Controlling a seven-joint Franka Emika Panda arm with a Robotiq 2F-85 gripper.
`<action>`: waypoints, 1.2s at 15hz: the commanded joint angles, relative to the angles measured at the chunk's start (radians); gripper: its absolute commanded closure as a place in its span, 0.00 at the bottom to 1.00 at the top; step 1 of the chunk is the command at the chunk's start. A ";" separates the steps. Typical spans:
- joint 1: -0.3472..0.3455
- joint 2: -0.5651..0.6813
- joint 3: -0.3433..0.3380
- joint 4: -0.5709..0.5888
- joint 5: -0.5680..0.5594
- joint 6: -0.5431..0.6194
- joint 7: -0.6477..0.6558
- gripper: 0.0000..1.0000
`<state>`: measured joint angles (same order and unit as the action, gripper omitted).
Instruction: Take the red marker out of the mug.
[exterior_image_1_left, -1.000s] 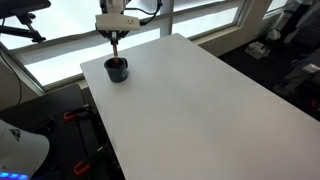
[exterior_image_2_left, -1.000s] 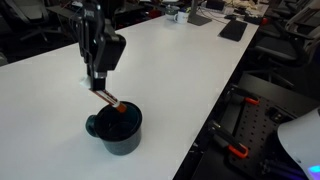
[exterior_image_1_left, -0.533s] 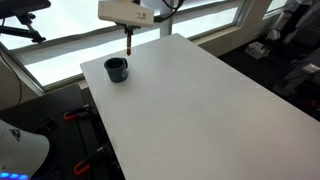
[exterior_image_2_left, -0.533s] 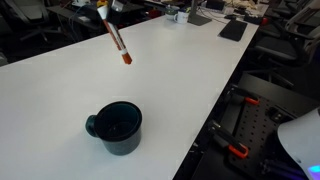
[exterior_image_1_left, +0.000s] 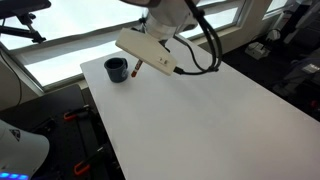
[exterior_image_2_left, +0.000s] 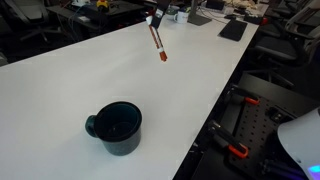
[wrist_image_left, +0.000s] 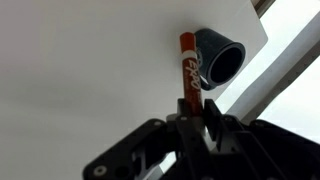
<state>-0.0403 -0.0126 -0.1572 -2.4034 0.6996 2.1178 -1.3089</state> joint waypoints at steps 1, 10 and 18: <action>-0.041 0.236 0.024 0.178 0.061 -0.166 0.008 0.95; -0.104 0.621 0.119 0.491 0.041 -0.375 0.263 0.95; -0.104 0.770 0.148 0.618 -0.025 -0.354 0.452 0.95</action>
<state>-0.1306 0.7219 -0.0316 -1.8412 0.7131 1.7824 -0.9297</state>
